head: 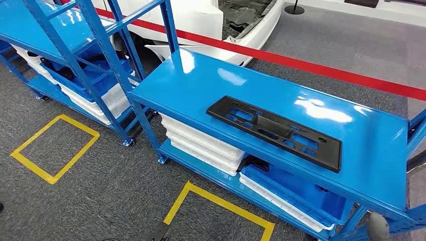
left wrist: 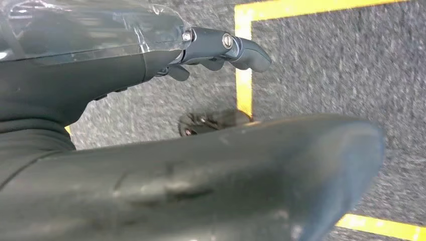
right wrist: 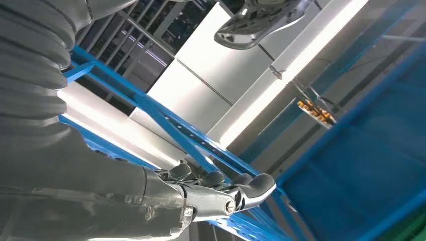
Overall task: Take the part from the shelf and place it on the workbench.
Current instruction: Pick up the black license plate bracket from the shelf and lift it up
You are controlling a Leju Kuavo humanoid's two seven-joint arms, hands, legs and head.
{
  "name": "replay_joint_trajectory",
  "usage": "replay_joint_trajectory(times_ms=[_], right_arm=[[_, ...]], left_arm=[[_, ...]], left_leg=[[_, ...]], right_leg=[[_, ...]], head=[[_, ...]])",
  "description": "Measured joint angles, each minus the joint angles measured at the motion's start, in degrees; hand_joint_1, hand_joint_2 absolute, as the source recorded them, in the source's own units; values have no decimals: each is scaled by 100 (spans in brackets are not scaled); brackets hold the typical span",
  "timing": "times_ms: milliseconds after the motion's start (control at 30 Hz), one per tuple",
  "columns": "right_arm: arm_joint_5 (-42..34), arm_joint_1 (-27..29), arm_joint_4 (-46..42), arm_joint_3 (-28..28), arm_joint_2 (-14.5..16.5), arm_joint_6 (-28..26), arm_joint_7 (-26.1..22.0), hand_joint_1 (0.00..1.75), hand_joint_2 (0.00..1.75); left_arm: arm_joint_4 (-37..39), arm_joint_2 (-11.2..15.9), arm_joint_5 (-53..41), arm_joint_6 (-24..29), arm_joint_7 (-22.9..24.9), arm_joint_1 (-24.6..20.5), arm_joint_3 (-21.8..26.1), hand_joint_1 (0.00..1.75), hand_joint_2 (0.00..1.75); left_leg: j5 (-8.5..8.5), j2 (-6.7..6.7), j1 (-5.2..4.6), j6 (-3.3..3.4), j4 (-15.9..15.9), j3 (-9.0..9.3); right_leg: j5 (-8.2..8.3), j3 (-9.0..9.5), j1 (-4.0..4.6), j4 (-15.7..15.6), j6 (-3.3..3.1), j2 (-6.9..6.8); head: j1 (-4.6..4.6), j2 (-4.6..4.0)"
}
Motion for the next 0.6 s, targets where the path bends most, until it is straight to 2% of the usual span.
replay_joint_trajectory(times_ms=[33, 67, 100, 133, 167, 200, 233, 300, 333, 367, 400, 433, 467, 500, 533, 567, 600], right_arm=[[1, 5, 2, -1, 0, 0, 0, 0, 175], [1, 16, 3, -2, -1, 0, 3, 0, 175], [4, 23, 5, -2, -1, 0, 3, 0, 175], [7, 35, 4, -3, -1, 1, 2, 0, 175], [9, 40, 3, -3, -1, 1, 1, 0, 175], [13, 34, 2, -2, -1, 1, -4, 0, 175], [15, 31, 0, -2, -1, 1, -7, 0, 175], [19, 27, -1, -2, -1, 1, -9, 0, 175], [22, 27, -1, -2, 0, 1, -8, 0, 175], [24, 28, -1, -2, 1, 1, -8, 0, 175], [27, 28, -1, -2, 1, 1, -8, 0, 175], [33, 28, -1, -2, 1, 1, -8, 0, 175], [38, 29, -1, -2, 0, 1, -8, 0, 175], [42, 30, -1, -2, 0, 1, -8, 0, 175], [45, 30, 0, -2, 0, 1, -8, 0, 175], [46, 32, 1, -2, 1, 1, -8, 0, 175], [45, 34, 1, -2, 1, 1, -7, 0, 175]], left_arm=[[4, -4, -2, 0, 2, -7, 0, 0, 0], [7, -6, -2, 0, 5, -6, 1, 0, 0], [14, -10, -4, 0, 9, -8, 1, 0, 0], [14, -20, -7, 0, 12, -7, 1, 0, 0], [14, -27, -8, 0, 14, -9, 1, 0, 0], [14, -33, -10, -1, 14, -17, 0, 0, 0], [13, -39, -11, -1, 14, -26, 1, 0, 0], [14, -39, -11, -2, 14, -30, 1, 0, 0], [14, -39, -11, -2, 14, -23, 0, 0, 0], [15, -39, -10, -2, 14, -15, 0, 0, 0], [15, -39, -10, -2, 14, -8, 0, 0, 0], [15, -39, -11, -2, 14, -3, 0, 0, 0], [17, -39, -11, -2, 14, -3, 0, 0, 0], [22, -35, -12, -2, 14, -5, 0, 0, 0], [27, -31, -12, -2, 13, -10, 0, 0, 0], [33, -27, -12, -2, 13, -15, 0, 0, 0], [37, -24, -13, -2, 12, -20, 0, 0, 0]], left_leg=[[-20, -6, -6, -25, 55, -38], [-38, -5, -3, -42, 82, -59], [-66, -3, -2, -82, 147, -93], [-65, 0, 5, -105, 197, -120], [-38, 17, 16, -116, 322, -175], [-21, 31, 12, -117, 571, -306], [-51, 42, -4, -106, 928, -511], [-311, 55, -96, -33, 1714, -1040], [-449, 54, -161, 28, 1975, -1255], [-495, 53, -237, 109, 2086, -1404], [-401, 52, -317, 207, 2014, -1467], [-181, 51, -401, 322, 1779, -1449], [108, 53, -492, 446, 1428, -1381], [312, 54, -567, 567, 1142, -1309], [426, 51, -628, 679, 904, -1254], [482, 50, -670, 761, 739, -1219], [475, 49, -693, 810, 673, -1200]], right_leg=[[1, -43, 6, 31, -124, 12], [-10, -75, 13, 63, -206, 11], [-61, -131, 31, 100, -352, 9], [-53, -151, 42, 156, -455, 17], [-83, -140, 62, 174, -494, 6], [-106, -104, 86, 166, -512, -3], [-126, -55, 115, 141, -523, -16], [-164, 56, 190, 78, -551, -43], [-187, 114, 235, 51, -575, -45], [-216, 176, 282, 31, -600, -38], [-249, 240, 328, 19, -623, -29], [-283, 308, 369, 11, -644, -21], [-317, 374, 399, -4, -664, -17], [-341, 434, 422, -23, -681, -16], [-356, 471, 424, -50, -692, -14], [-363, 492, 413, -78, -695, -13], [-362, 510, 400, -113, -687, -11]], head=[[1, 0], [-26, 0], [-39, 0], [-97, 0], [-158, 0], [-198, 0], [-241, 0], [-293, 0], [-310, 0], [-323, 0], [-332, 0], [-337, 0], [-337, 0], [-314, 0], [-295, 0], [-284, 0], [-274, 0]])
